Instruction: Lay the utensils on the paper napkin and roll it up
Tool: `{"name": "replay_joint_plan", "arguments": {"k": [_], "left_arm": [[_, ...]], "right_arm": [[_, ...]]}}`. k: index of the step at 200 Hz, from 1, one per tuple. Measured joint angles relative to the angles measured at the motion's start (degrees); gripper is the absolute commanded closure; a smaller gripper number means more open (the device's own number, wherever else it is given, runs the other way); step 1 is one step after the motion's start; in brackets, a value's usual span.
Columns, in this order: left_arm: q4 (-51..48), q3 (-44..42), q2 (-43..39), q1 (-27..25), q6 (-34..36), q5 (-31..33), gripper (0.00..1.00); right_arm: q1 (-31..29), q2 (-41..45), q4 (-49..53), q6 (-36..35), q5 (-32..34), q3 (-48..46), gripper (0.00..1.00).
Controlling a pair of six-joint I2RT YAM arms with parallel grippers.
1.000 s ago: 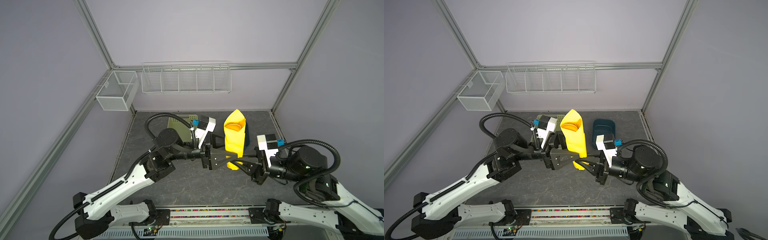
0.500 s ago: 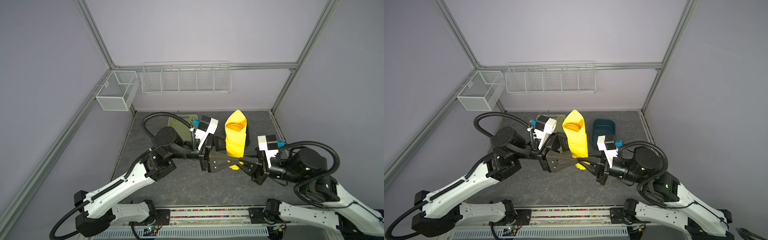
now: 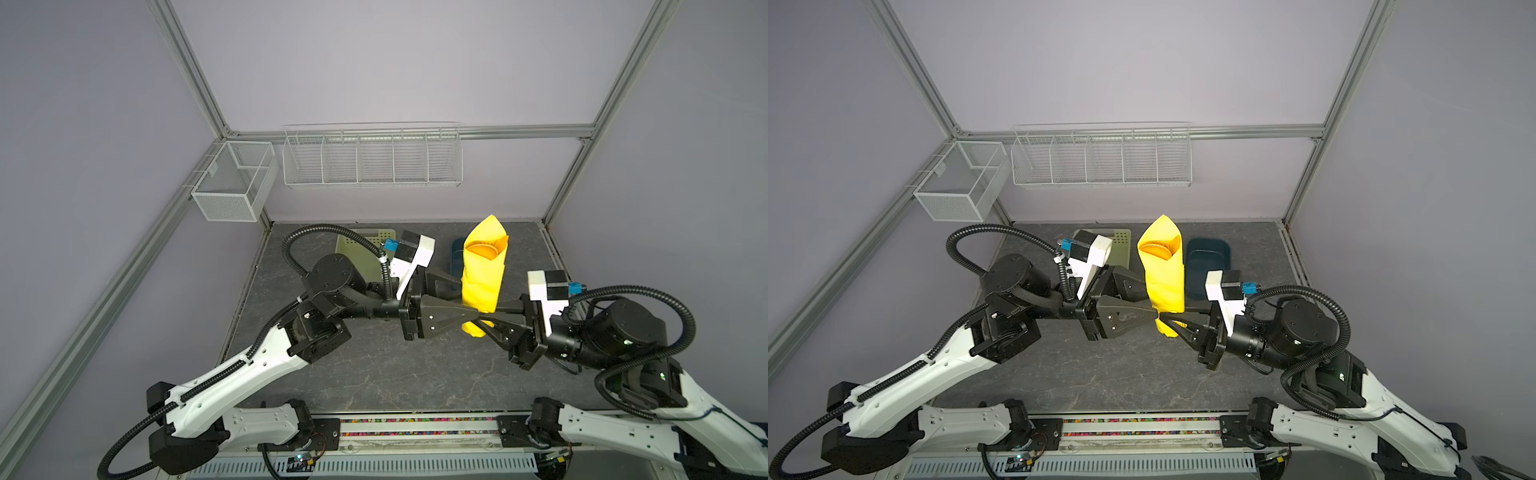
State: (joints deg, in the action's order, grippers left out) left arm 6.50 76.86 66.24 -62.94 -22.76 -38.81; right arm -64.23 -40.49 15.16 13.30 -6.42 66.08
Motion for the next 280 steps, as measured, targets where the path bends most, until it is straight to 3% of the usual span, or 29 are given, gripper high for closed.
{"name": "replay_joint_plan", "arguments": {"k": [34,101,168,280], "left_arm": [[-2.4,0.0,0.0,-0.1,1.7,1.7,0.31],[-3.4,0.5,2.7,-1.2,2.5,-0.5,0.30],[-2.5,1.6,2.8,-1.6,2.5,-2.4,0.45],[-5.6,1.7,1.6,-1.6,4.7,8.3,0.87]], "right_arm": [[0.0,0.0,-0.6,0.2,-1.4,-0.3,0.94],[0.0,-1.9,-2.7,1.1,-5.8,-0.3,0.94],[0.0,-0.8,-1.8,1.3,-1.7,-0.3,0.94],[0.0,-0.3,0.5,1.2,2.0,-0.3,0.90]]}}
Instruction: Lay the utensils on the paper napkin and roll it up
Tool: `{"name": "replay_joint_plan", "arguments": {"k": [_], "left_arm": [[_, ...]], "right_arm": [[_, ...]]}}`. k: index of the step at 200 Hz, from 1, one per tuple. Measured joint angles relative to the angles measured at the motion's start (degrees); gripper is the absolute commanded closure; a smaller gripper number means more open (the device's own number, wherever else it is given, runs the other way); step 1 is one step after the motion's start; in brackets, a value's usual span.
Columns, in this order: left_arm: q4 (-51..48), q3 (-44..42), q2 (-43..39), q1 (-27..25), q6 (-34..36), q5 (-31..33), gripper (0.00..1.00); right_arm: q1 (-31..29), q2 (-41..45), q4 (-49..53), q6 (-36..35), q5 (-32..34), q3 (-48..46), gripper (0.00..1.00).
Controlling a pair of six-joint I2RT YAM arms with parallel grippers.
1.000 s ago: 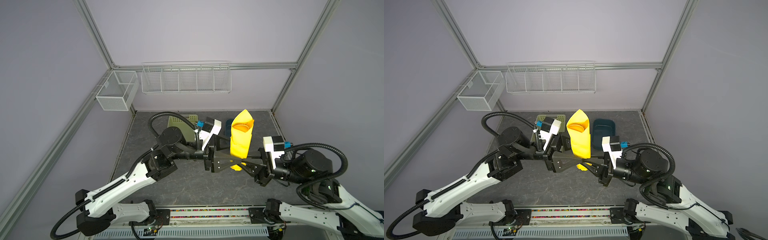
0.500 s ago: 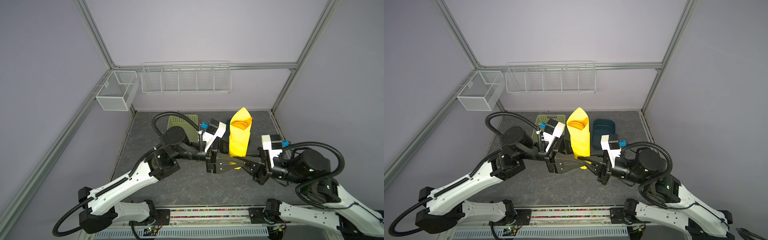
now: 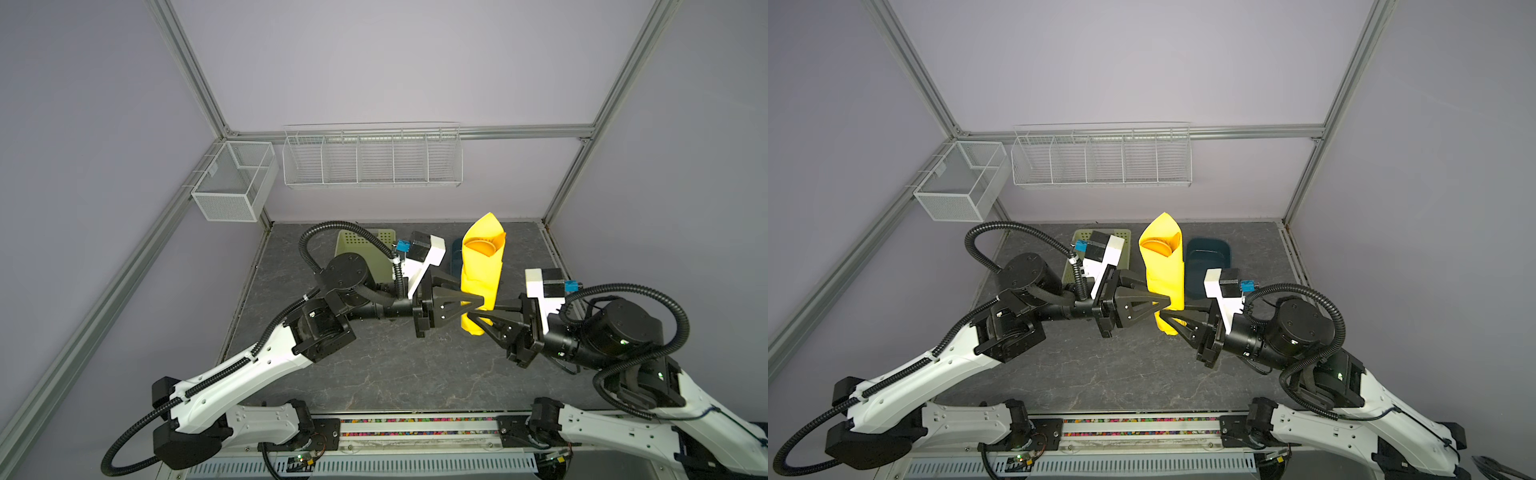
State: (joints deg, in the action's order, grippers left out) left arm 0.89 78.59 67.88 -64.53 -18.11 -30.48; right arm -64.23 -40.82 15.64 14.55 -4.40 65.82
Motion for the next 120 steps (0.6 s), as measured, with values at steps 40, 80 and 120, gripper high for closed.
{"name": "replay_joint_plan", "arguments": {"k": [40,80,120], "left_arm": [[-1.0,0.0,-0.5,-0.1,0.8,1.8,0.99],[-0.6,0.0,-0.8,-0.2,0.2,3.1,1.00],[0.5,0.0,-1.7,-0.2,0.1,3.9,1.00]], "right_arm": [[0.0,-0.2,-0.1,0.4,-0.9,0.0,0.80],[0.0,-0.7,0.3,0.0,-3.3,0.0,0.59],[0.0,-0.8,1.6,0.5,-4.6,-0.3,0.77]]}}
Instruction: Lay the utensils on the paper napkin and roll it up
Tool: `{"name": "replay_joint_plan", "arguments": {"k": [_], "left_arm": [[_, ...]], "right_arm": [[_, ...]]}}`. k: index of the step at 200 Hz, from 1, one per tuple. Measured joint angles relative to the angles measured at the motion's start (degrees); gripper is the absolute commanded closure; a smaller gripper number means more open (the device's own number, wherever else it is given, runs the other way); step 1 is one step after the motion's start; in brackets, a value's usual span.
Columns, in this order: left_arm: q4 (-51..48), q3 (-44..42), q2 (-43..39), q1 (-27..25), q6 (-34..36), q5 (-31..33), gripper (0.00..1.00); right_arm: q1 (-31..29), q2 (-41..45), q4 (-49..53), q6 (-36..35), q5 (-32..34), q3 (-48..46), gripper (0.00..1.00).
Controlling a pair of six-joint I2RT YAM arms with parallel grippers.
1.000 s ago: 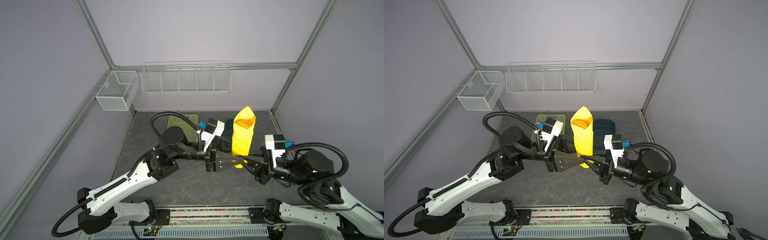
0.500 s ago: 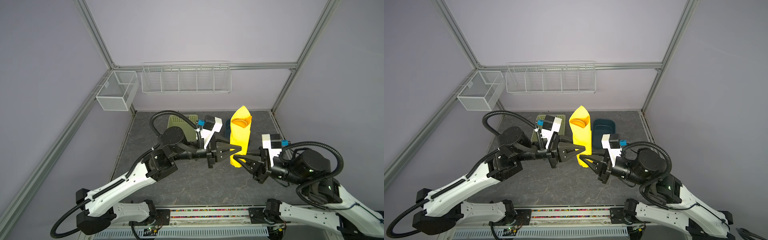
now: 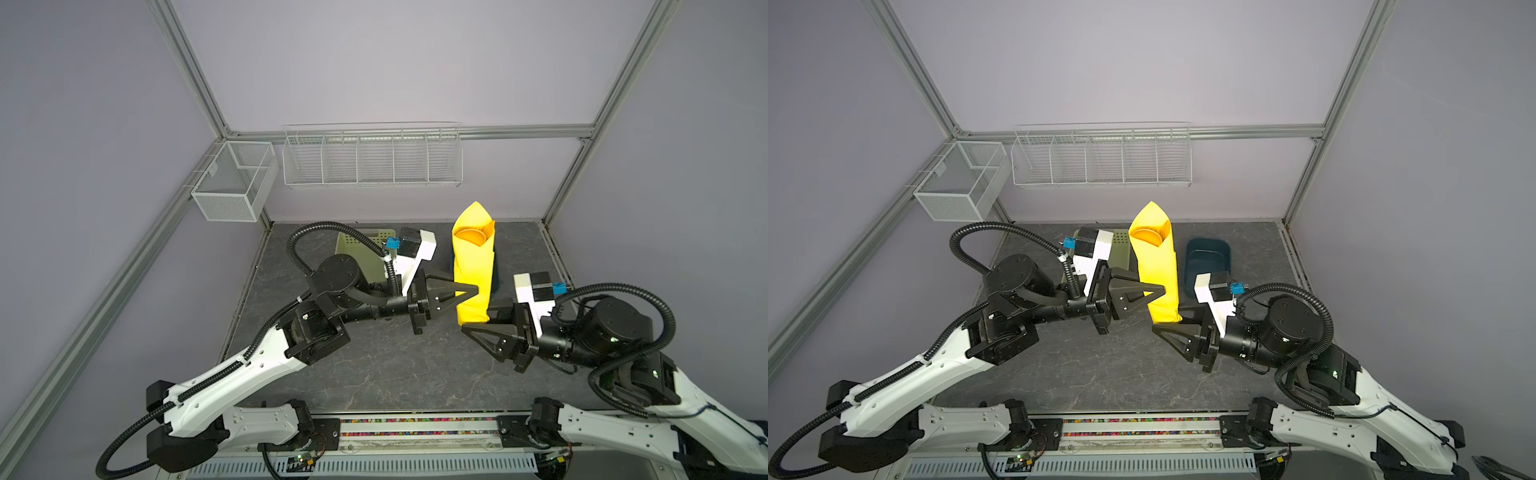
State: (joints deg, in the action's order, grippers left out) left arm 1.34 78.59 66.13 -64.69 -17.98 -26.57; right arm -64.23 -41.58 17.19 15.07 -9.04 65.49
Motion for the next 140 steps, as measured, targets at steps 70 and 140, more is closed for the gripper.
{"name": "replay_joint_plan", "arguments": {"k": [70,140], "left_arm": [[0.0,-0.1,-0.2,-0.2,-0.9,1.8,1.00],[0.6,-0.2,-1.2,-0.2,-1.6,3.1,1.00]], "right_arm": [[0.0,0.2,0.5,-0.6,1.4,-0.3,0.94],[0.0,0.6,1.0,-1.1,1.7,-0.1,0.49]]}}
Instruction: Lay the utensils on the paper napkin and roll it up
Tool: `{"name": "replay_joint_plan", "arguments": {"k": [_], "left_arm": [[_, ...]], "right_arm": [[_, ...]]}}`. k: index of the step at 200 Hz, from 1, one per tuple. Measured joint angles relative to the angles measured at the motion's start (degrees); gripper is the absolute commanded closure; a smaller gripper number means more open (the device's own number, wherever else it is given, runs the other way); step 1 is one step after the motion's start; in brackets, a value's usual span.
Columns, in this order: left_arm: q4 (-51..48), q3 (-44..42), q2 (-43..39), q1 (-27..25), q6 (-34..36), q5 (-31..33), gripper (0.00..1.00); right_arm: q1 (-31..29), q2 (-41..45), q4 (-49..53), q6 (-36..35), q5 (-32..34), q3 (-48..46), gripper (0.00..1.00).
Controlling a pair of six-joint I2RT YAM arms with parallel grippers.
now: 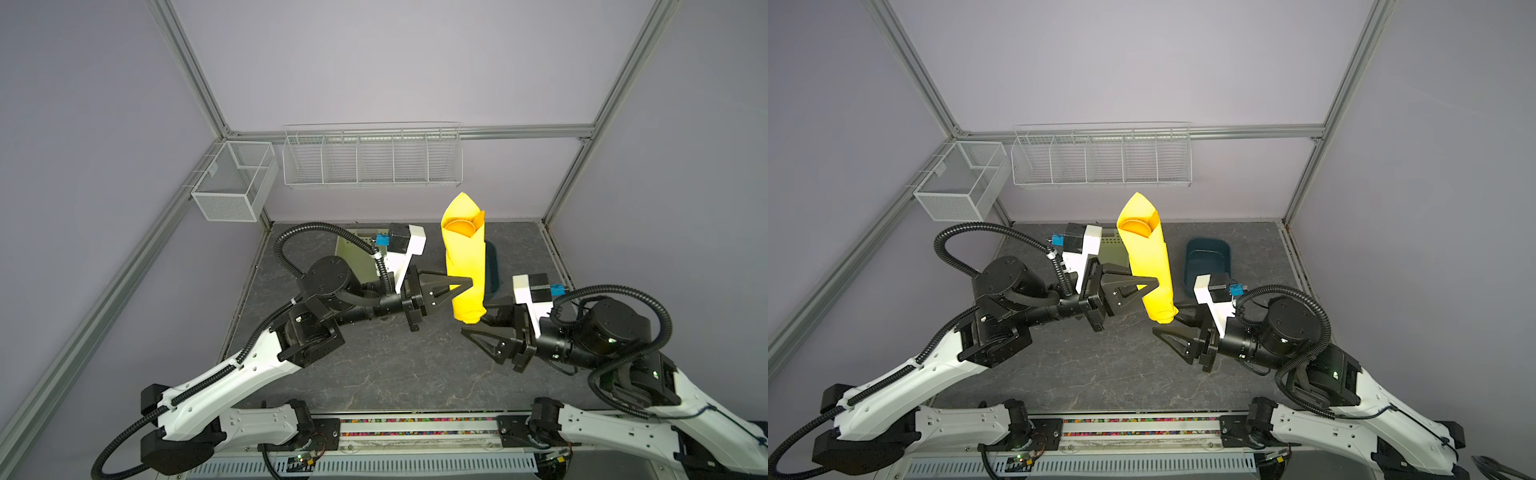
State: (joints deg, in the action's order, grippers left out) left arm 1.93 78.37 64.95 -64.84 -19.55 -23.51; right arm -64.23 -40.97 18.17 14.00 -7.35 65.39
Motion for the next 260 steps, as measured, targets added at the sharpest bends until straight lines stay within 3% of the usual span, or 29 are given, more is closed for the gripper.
{"name": "replay_joint_plan", "arguments": {"k": [137,219,260], "left_arm": [[-1.5,0.0,0.5,0.0,-1.0,-3.3,1.00],[-3.8,0.2,1.7,-0.1,-0.3,-3.6,0.99],[-4.1,0.2,1.7,-0.1,0.1,-3.4,0.83]], "right_arm": [[0.0,-1.3,-3.1,0.1,0.2,1.6,0.53],[0.0,-1.7,-3.2,1.1,2.1,1.8,0.93],[0.0,-1.7,-2.9,1.4,2.7,1.8,0.94]]}}
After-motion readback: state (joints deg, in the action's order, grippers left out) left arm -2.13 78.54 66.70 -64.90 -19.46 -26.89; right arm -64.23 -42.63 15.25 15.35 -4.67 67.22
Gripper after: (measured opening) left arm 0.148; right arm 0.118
